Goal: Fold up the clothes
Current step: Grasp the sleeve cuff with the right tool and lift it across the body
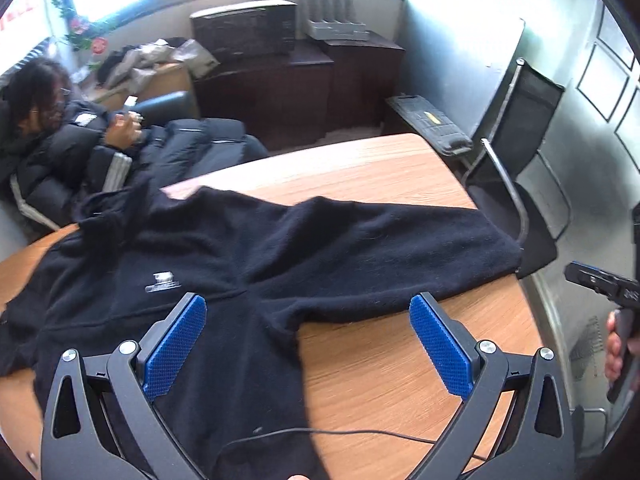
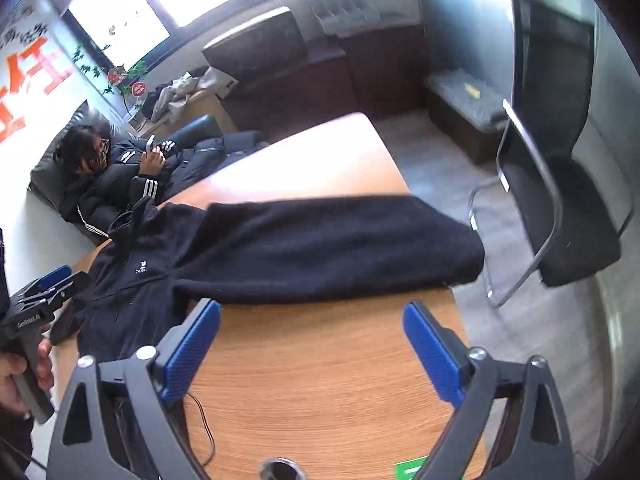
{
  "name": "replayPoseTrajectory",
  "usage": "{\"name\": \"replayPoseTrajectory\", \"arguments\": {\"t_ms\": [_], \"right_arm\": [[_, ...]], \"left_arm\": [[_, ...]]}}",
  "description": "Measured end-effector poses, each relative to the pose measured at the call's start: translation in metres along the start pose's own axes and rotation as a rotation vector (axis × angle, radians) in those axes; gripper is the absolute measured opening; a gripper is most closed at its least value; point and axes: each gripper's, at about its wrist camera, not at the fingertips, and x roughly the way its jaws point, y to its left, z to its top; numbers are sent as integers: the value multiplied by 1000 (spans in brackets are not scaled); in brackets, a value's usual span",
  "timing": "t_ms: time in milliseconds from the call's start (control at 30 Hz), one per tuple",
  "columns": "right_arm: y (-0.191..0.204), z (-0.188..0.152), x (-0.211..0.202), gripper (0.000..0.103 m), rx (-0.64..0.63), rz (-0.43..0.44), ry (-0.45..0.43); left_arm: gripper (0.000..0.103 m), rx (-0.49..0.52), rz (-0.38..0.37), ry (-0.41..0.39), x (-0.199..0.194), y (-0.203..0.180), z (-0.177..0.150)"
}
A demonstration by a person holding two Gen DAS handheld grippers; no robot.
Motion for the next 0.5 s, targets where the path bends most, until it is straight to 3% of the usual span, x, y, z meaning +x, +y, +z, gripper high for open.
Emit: {"name": "replayPoseTrajectory", "arguments": {"t_ms": [233,300,500], "right_arm": [[-150,30,68,86,226,211,105],[-187,35,98,77,291,277,175],[-238,36,172,78,416,613,340]], "left_arm": [[103,59,-58,49,69,-29,10],[103,68,-64,56,83,-33,11],[103,63,-45,51,103,-20,14]]}}
